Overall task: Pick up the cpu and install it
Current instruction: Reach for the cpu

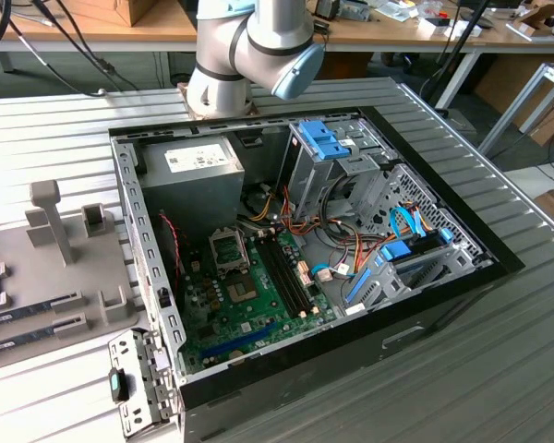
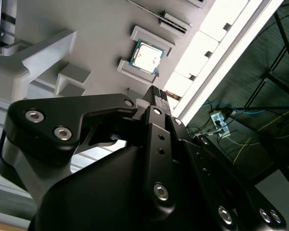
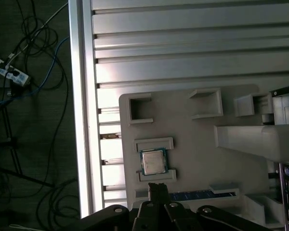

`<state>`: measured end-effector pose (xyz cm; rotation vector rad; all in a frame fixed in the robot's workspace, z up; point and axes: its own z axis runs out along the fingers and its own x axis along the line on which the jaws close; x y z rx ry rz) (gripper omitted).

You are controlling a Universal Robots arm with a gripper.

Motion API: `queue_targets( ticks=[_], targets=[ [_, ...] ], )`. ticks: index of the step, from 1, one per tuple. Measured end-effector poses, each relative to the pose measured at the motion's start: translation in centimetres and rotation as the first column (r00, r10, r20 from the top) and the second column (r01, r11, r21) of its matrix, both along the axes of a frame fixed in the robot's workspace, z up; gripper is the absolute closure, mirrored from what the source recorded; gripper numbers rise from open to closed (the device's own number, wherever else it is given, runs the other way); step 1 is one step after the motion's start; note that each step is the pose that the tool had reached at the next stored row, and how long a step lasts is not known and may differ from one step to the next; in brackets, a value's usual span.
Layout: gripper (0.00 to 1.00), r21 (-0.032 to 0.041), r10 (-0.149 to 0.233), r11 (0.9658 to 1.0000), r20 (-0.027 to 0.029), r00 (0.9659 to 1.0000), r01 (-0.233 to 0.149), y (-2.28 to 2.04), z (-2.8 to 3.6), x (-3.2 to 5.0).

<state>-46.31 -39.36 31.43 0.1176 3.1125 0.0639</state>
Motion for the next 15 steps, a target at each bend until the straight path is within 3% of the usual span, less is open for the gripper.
queue_targets(
  ticks=[15],
  targets=[
    [0.89, 0.0, 0.0, 1.0, 0.0, 1.0, 0.0, 0.0, -0.39, 0.0]
  ],
)
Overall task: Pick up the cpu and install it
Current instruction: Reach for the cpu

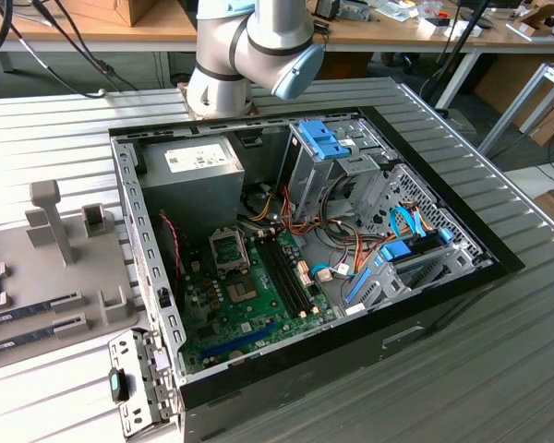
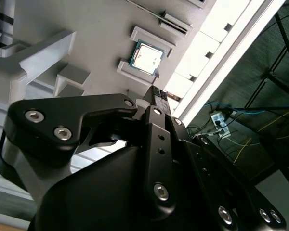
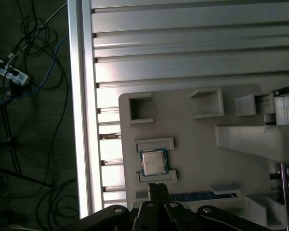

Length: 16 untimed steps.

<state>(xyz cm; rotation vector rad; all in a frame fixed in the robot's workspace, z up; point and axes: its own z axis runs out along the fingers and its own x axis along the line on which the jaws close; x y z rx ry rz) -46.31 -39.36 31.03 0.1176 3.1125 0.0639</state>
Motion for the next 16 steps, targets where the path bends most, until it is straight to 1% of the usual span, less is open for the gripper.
queue_targets(
  ticks=[5, 9, 14, 16],
  targets=[
    [0.89, 0.0001, 0.0, 1.0, 0.0002, 1.0, 0.0, 0.0, -0.2, 0.0],
    [0.89, 0.0, 0.0, 1.0, 0.0001, 1.0, 0.0, 0.0, -0.5, 0.0],
    [0.89, 0.0, 0.0, 1.0, 0.0, 1.0, 0.0, 0.01, -1.0, 0.02],
    [0.89, -0.0008, 0.0, 1.0, 0.0, 1.0, 0.0, 0.06, -1.23, 0.22]
  ],
)
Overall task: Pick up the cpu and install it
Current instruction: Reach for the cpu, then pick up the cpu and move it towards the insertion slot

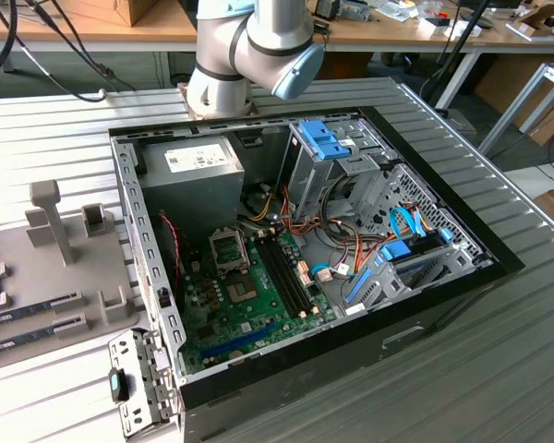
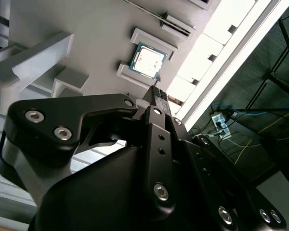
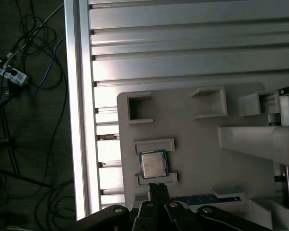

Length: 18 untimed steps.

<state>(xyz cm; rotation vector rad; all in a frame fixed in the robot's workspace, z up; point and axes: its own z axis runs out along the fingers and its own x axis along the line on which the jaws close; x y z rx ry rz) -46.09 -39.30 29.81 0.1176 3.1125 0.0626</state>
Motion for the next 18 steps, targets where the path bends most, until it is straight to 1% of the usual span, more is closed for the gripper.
queue_targets(
  ticks=[3, 7, 18],
  targets=[
    [0.89, -0.0021, 0.0, 1.0, -0.0001, 1.0, 0.0, 0.08, -0.27, 0.27],
    [0.89, -0.0025, 0.0, 1.0, 0.0001, 1.0, 0.0, 0.1, -0.5, 0.54],
    [0.89, -0.0026, 0.0, 1.0, -0.0001, 1.0, 0.0, 0.1, -0.54, 0.56]
  ],
)
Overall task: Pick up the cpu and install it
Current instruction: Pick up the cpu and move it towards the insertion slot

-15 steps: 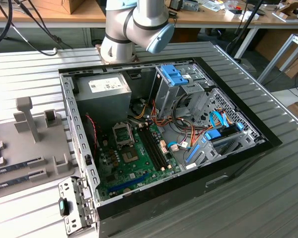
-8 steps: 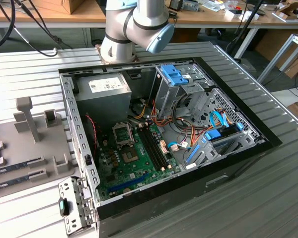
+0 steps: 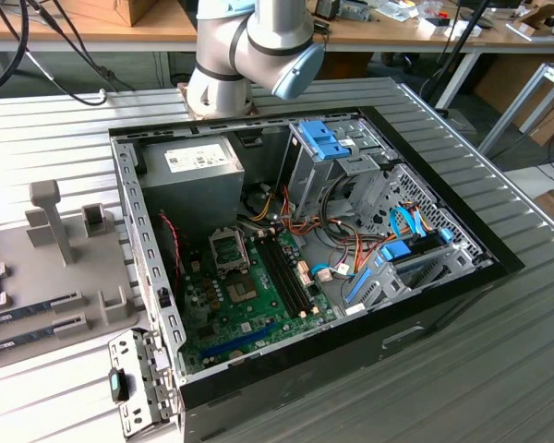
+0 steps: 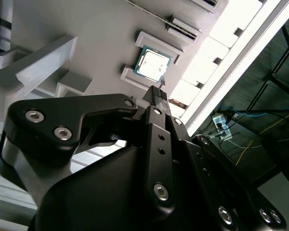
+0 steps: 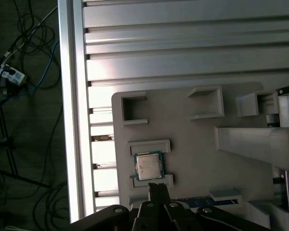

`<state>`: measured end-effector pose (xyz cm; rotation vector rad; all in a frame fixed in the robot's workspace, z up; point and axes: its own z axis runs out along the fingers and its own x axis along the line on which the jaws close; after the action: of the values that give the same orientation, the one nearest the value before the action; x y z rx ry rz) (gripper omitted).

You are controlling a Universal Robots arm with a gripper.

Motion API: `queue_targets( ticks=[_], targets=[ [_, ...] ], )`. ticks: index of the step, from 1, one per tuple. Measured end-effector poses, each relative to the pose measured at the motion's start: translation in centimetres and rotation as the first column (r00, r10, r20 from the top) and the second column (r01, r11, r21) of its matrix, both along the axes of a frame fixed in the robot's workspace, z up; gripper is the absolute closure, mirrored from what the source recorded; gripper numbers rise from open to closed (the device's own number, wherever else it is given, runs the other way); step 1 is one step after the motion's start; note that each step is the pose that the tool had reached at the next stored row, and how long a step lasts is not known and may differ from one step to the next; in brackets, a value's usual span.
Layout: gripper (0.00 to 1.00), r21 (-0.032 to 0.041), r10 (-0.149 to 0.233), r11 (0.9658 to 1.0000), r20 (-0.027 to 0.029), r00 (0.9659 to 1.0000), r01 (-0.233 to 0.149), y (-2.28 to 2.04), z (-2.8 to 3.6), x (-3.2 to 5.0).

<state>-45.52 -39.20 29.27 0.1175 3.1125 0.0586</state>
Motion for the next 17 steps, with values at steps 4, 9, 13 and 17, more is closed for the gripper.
queue_targets(
  ticks=[4, 9, 13, 17],
  targets=[
    [0.89, 0.0, 0.0, 1.0, 0.0, 1.0, 0.0, 0.0, -0.01, 0.0],
    [0.44, 0.0, 0.0, 1.0, 0.0, 1.0, 0.0, 0.0, -0.04, 0.0],
    [0.44, -0.0027, 0.018, 0.9998, 0.0, 0.9998, -0.018, 0.0, -0.14, 0.0],
    [0.44, -0.0027, 0.019, 0.9998, 0.0, 0.9998, -0.019, 0.0, -0.15, 0.0]
  ],
)
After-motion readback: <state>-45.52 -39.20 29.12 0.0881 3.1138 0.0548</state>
